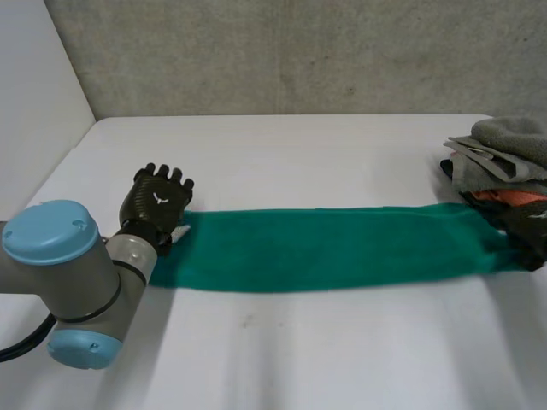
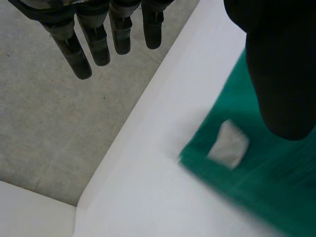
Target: Fold the laundry.
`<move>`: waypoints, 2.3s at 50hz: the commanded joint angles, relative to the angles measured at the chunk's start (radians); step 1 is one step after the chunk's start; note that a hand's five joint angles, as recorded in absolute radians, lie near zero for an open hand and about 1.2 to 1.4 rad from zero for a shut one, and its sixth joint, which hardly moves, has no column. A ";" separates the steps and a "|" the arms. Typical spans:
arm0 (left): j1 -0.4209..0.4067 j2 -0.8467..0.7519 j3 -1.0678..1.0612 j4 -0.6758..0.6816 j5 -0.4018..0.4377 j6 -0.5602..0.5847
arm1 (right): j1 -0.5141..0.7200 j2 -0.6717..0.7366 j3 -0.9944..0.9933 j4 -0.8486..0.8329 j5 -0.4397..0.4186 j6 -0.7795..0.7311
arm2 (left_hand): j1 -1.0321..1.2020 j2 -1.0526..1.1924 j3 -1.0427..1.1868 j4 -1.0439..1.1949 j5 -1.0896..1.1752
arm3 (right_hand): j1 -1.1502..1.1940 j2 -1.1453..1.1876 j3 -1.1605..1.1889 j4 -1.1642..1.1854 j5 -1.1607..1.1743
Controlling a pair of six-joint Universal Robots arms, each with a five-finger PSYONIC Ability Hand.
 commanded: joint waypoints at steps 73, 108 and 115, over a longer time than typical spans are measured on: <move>-0.186 -0.029 0.092 -0.083 0.034 -0.247 | 0.612 0.136 -0.116 -0.015 0.044 0.403 | 0.001 -0.011 -0.017 -0.011 -0.028 | -0.680 -0.879 -0.887 -0.893 -0.856; -0.183 -0.054 0.168 -0.192 -0.183 -0.209 | 0.607 0.148 -0.038 -0.093 0.156 0.250 | 0.007 -0.005 -0.011 -0.005 -0.023 | 0.419 0.220 0.212 0.207 0.244; -0.184 0.033 0.105 -0.192 -0.187 -0.210 | 0.540 0.058 0.036 -0.088 0.161 0.129 | 0.004 -0.008 -0.014 -0.008 -0.025 | 0.419 0.220 0.212 0.207 0.244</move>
